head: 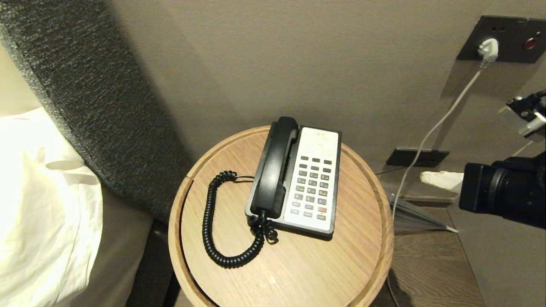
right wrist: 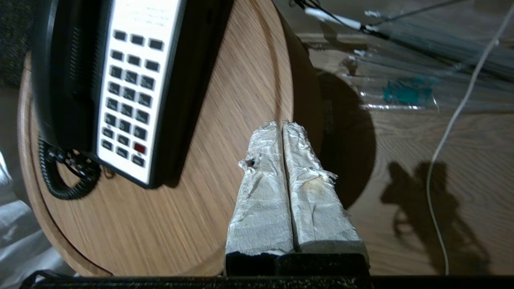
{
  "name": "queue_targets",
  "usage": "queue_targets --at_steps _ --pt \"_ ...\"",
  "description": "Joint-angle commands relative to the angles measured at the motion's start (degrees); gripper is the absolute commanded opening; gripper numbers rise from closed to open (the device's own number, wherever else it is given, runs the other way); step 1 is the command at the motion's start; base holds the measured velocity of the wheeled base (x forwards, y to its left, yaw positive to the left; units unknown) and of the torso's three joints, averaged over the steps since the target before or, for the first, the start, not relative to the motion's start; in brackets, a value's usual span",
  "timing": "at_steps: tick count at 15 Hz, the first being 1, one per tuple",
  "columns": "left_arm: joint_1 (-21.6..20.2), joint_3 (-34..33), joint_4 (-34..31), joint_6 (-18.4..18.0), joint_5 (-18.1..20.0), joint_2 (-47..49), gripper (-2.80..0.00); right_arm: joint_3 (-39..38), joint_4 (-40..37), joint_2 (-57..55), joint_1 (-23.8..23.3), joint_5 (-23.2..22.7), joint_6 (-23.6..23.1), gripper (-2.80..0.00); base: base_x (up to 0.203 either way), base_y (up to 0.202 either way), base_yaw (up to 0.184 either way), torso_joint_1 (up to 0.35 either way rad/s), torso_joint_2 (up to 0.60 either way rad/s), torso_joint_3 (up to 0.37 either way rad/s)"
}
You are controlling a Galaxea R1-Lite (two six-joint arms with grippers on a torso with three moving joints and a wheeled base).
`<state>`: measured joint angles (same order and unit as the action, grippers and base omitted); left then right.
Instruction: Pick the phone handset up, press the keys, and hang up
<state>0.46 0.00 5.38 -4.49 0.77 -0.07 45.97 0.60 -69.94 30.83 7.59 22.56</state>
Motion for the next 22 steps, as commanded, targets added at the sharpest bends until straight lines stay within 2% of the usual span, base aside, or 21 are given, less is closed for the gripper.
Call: queue_targets --at_steps 1,8,17,19,22 --pt "-0.02 -2.29 0.07 0.00 0.02 0.07 -2.80 -2.11 0.23 2.06 -0.51 0.11 0.09 -2.80 0.000 0.000 0.000 0.000 0.00 0.000" --pt "-0.02 -2.29 0.07 0.00 -0.06 0.07 -2.80 -6.11 -0.02 7.60 -9.08 0.62 0.02 -2.80 0.000 0.000 0.000 0.000 0.00 0.000" --pt "-0.02 -2.29 0.07 0.00 0.02 0.07 -2.80 -12.03 -0.42 14.75 -9.63 1.79 0.17 -2.80 0.000 0.000 0.000 0.000 0.00 0.000" --pt "-0.02 -2.29 0.07 -0.08 0.02 0.07 -2.80 -12.06 0.22 15.38 -12.55 1.56 0.20 -2.80 0.000 0.000 0.000 0.000 0.00 0.000" --pt "-0.02 -2.29 0.07 0.00 0.02 0.07 -2.80 -13.79 0.58 21.09 -21.00 1.70 0.38 -2.80 0.000 0.000 0.000 0.000 0.00 0.000"
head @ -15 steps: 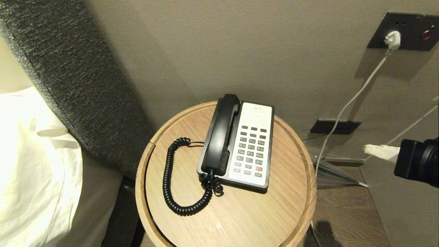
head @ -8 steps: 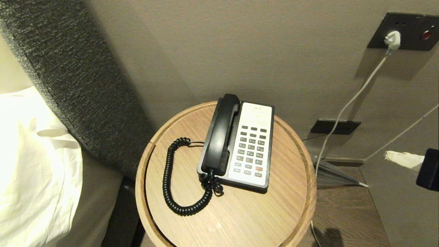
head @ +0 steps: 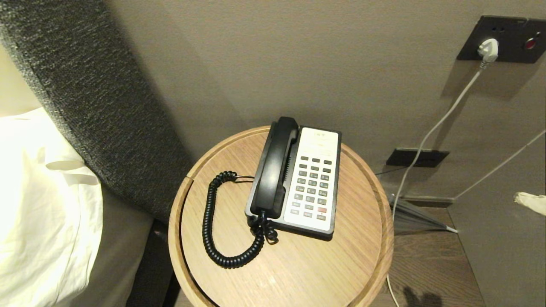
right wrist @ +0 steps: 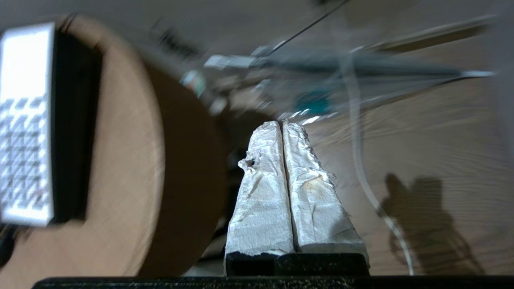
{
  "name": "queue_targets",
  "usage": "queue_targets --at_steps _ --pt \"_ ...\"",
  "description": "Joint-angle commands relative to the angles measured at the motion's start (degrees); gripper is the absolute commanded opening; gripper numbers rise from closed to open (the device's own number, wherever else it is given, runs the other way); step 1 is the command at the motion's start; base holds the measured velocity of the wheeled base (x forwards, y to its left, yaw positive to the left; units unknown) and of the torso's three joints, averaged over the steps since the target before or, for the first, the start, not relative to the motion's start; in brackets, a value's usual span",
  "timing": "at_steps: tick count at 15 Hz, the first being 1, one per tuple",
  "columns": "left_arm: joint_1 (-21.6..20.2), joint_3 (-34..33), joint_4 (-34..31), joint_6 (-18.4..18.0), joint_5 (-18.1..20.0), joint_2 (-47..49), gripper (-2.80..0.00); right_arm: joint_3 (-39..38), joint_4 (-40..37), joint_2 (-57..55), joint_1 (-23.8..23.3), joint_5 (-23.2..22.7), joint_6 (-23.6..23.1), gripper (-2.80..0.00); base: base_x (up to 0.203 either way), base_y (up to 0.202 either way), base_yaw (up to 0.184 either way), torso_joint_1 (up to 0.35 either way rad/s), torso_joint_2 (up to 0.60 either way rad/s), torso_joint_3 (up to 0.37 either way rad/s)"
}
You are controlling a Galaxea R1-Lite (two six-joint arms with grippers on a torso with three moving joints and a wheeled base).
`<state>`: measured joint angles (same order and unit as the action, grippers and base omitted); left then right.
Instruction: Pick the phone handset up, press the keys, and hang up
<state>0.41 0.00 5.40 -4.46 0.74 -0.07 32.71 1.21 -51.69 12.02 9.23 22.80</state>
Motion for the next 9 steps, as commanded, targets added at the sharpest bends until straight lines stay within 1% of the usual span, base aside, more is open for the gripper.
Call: queue_targets --at_steps 1,3,7,9 --pt "0.02 -2.29 0.05 -0.03 -0.03 0.07 -2.80 -2.29 0.41 5.86 -4.39 0.14 0.18 -2.80 0.000 0.000 0.000 0.000 0.00 0.000" --pt "0.02 -2.29 0.05 -0.03 0.05 0.07 -2.80 -5.64 1.32 12.21 -6.66 0.51 0.18 -2.80 0.000 0.000 0.000 0.000 0.00 0.000" --pt "0.02 -2.29 0.05 -0.03 -0.03 0.07 -2.80 -12.90 1.65 24.89 -8.21 2.92 0.30 -2.80 0.000 0.000 0.000 0.000 0.00 0.000" --pt "0.02 -2.29 0.05 -0.03 0.04 0.07 -2.80 -16.87 1.35 31.84 -10.66 3.16 0.08 -2.80 0.000 0.000 0.000 0.000 0.00 0.000"
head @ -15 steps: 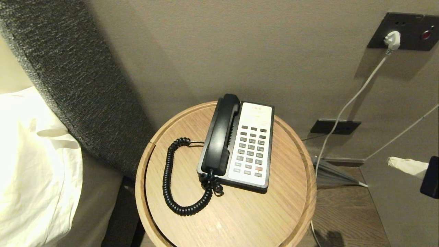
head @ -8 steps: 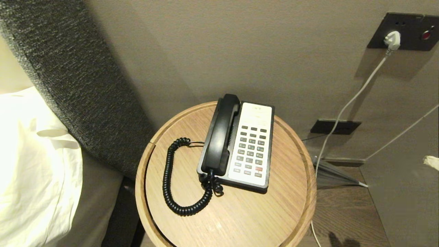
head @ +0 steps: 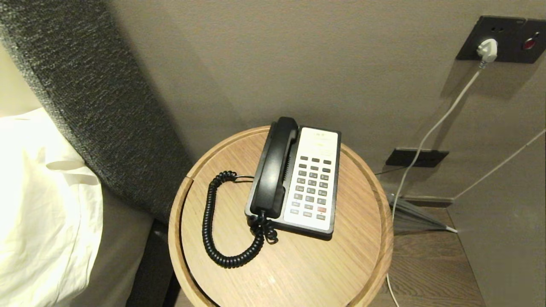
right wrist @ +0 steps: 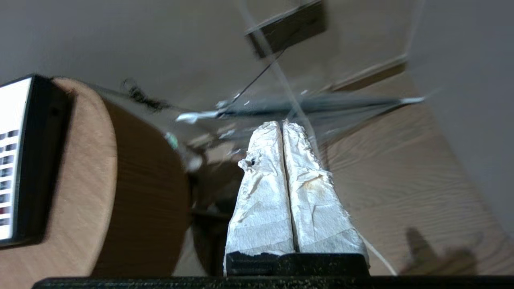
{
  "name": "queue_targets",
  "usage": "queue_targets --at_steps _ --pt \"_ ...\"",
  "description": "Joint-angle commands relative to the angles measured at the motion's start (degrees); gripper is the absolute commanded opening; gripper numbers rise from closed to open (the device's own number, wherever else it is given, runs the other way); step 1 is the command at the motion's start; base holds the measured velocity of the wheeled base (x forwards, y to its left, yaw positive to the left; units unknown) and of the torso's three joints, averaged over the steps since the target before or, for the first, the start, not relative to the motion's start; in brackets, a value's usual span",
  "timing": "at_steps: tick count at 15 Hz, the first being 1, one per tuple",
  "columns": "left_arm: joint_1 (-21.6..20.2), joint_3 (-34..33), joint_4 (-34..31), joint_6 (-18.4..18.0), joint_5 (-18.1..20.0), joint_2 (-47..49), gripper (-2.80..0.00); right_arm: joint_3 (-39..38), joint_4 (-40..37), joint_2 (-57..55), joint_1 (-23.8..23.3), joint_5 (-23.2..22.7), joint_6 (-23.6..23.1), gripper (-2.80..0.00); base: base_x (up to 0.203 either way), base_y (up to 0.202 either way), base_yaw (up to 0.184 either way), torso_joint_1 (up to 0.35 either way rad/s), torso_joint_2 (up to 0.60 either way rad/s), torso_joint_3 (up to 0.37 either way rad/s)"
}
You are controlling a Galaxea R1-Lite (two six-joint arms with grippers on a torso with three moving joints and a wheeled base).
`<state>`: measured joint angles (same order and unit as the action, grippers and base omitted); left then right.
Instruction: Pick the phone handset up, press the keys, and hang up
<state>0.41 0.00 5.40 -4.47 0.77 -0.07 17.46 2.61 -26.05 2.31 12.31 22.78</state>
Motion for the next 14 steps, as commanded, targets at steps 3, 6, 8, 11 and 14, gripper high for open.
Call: queue_targets --at_steps 3,6,8,11,14 --pt "0.02 -2.29 0.01 -0.10 0.02 0.07 -2.80 -8.33 -0.31 13.98 -4.28 -0.32 -2.56 -2.80 0.000 0.000 0.000 0.000 0.00 0.000" --pt "0.02 -2.29 0.05 -0.01 -0.06 0.07 -2.80 -15.32 2.54 21.39 -3.48 -1.56 -9.58 -2.80 0.000 0.000 0.000 0.000 0.00 0.000" --pt "0.02 -2.29 0.05 -0.01 -0.06 0.07 -2.80 -15.90 0.78 24.27 -3.15 -2.60 -14.04 -2.80 0.000 0.000 0.000 0.000 0.00 0.000" --pt "0.02 -2.29 0.05 -0.01 0.02 0.07 -2.80 -16.58 -1.15 25.22 -3.06 -11.79 -18.36 -2.80 0.000 0.000 0.000 0.000 0.00 0.000" --pt "0.02 -2.29 0.05 0.07 -0.06 0.07 -2.80 -17.02 -3.05 26.13 -3.01 -11.87 -19.09 -2.80 0.000 0.000 0.000 0.000 0.00 0.000"
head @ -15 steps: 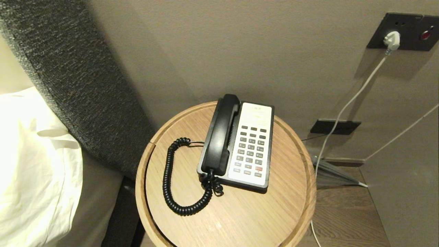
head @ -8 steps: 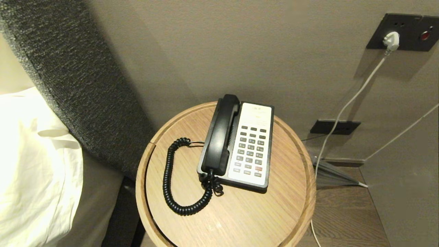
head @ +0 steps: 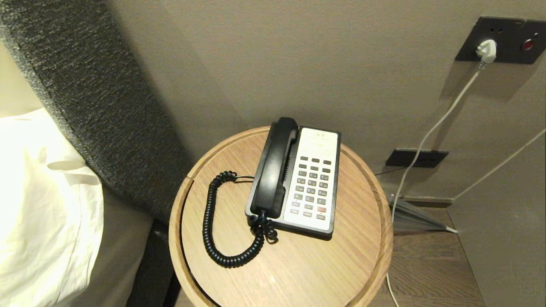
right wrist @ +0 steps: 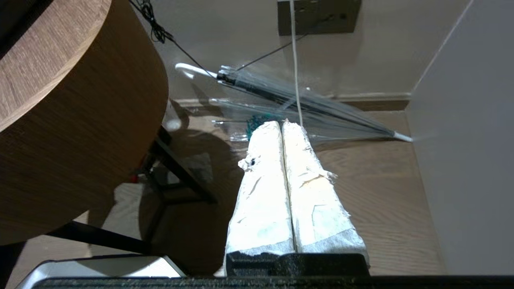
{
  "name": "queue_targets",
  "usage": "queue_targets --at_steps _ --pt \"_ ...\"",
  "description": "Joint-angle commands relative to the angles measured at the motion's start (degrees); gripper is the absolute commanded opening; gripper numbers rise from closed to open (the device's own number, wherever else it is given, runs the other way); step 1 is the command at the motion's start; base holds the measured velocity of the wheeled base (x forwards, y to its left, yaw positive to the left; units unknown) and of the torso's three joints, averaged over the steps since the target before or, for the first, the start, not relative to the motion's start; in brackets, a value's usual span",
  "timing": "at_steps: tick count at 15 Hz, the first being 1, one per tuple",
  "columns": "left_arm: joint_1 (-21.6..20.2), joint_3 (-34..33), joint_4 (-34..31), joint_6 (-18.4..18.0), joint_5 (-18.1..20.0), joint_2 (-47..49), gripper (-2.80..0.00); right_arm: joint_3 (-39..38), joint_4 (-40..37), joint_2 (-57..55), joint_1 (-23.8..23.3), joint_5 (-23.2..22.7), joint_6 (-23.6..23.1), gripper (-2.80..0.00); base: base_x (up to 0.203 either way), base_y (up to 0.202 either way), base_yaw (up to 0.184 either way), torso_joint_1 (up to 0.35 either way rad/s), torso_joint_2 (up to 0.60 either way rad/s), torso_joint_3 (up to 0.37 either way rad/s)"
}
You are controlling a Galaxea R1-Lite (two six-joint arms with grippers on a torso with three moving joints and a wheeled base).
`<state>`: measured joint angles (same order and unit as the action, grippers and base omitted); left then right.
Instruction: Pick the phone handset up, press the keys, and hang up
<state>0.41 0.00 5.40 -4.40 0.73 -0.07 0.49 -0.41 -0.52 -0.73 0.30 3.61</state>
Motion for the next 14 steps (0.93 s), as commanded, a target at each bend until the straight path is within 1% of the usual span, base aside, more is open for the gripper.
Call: queue_targets --at_steps 1,4,6,8,9,10,14 --pt "0.02 -2.29 0.05 -0.14 0.06 0.07 -2.80 -0.05 -0.14 0.55 0.03 0.14 0.08 -2.80 0.000 0.000 0.000 0.000 0.00 0.000" --pt "0.02 -2.29 0.05 -0.17 0.15 0.07 -2.80 1.36 -4.77 0.52 0.03 0.14 -0.18 -2.80 0.000 0.000 0.000 0.000 0.00 0.000" --pt "0.02 -2.29 0.05 -0.13 0.11 0.07 -2.80 1.24 -4.34 0.52 0.03 0.01 -0.43 -2.80 0.000 0.000 0.000 0.000 0.00 0.000" --pt "0.02 -2.29 0.05 0.01 -0.03 0.07 -2.80 0.64 -2.81 0.52 0.03 -0.36 -4.61 -2.80 0.000 0.000 0.000 0.000 0.00 0.000" --pt "0.02 -2.29 -0.04 -0.17 0.15 0.07 -2.80 0.43 -2.13 0.52 0.03 -0.47 -3.61 -2.80 0.000 0.000 0.000 0.000 0.00 0.000" --pt "0.02 -2.29 -0.04 -0.17 0.06 0.07 -2.80 0.39 -1.96 0.52 0.03 -0.56 -4.05 -2.80 0.000 0.000 0.000 0.000 0.00 0.000" --pt "0.02 -2.29 0.05 -0.17 0.06 0.07 -2.80 0.39 -1.87 0.54 0.03 -0.21 -3.13 -2.80 0.000 0.000 0.000 0.000 0.00 0.000"
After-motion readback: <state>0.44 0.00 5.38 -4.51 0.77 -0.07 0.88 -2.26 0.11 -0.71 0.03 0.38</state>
